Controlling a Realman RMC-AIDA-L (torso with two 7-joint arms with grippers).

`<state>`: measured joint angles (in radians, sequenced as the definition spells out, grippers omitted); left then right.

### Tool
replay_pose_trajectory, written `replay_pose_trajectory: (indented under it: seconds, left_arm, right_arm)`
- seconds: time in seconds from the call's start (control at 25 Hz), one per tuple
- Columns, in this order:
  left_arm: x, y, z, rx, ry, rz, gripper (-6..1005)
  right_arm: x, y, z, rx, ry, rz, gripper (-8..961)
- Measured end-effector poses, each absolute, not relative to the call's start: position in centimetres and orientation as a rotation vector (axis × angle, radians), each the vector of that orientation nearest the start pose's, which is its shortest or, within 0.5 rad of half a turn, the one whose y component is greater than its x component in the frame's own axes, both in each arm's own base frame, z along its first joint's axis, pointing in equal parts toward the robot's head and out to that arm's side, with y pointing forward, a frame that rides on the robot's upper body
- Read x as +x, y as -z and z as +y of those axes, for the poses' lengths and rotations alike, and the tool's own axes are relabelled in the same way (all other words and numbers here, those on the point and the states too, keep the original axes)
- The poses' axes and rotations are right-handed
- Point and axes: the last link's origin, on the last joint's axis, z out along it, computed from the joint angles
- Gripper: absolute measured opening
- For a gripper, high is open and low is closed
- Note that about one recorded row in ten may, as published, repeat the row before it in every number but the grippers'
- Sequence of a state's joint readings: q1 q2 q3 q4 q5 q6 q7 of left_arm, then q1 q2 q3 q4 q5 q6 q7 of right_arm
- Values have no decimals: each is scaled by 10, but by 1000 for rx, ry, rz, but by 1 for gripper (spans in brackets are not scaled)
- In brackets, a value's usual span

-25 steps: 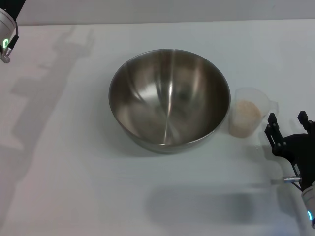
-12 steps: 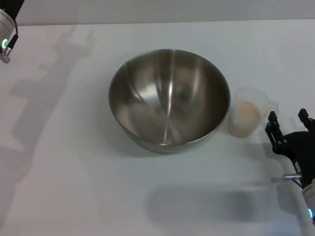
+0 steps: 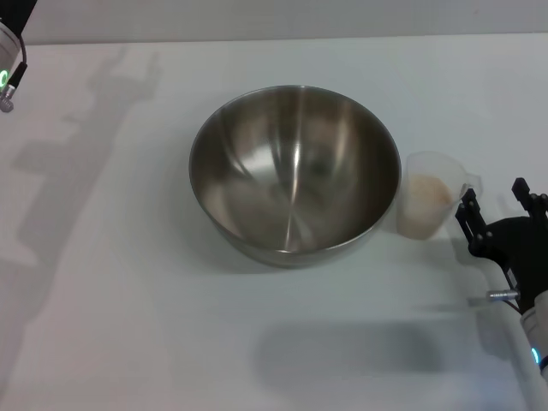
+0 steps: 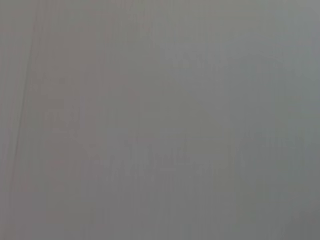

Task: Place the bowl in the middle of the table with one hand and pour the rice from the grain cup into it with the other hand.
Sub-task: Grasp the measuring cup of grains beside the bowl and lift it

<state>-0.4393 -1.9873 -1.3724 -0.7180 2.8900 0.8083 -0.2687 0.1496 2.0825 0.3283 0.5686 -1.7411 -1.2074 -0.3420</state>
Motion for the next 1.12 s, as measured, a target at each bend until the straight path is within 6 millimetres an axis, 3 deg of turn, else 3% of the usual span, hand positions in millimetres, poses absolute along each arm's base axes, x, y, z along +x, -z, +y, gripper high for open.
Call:
replay_pose_trajectory:
  seconds: [0.8, 1.12]
  left_arm:
    - [-221, -44, 408, -1639, 964, -386, 532]
    - [-220, -46, 406, -1633, 973, -383, 532]
  right_arm:
    - [324, 78, 238, -1591, -509, 619, 669]
    - [322, 81, 247, -1641, -502, 607, 617]
